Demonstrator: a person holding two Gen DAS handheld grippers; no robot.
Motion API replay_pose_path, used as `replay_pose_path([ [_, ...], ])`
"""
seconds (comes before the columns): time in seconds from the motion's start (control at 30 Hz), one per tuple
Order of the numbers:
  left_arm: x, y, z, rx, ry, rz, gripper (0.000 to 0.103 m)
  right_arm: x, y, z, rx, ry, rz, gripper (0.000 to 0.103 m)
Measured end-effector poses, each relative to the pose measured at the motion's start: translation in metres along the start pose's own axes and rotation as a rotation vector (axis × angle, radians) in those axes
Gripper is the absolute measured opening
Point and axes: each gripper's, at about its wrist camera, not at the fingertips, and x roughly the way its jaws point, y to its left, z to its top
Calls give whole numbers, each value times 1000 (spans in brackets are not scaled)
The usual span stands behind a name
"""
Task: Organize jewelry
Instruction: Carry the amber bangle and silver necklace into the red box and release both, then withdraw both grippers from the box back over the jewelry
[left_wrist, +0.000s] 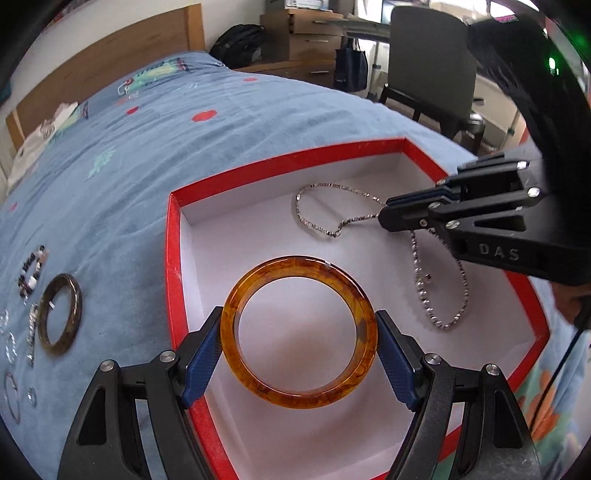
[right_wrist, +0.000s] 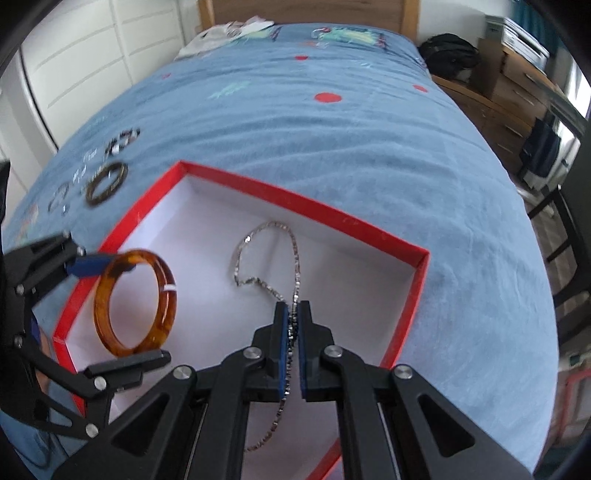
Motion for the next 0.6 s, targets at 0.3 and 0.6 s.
replay_pose_path([
  [0.3, 6, -4, -2, 51, 8, 36, 78, 1, 6, -1, -150, 81, 27, 7],
  [0.6, 3, -5, 1, 42, 12, 20, 82, -3, 12, -4, -196, 91, 15, 21],
])
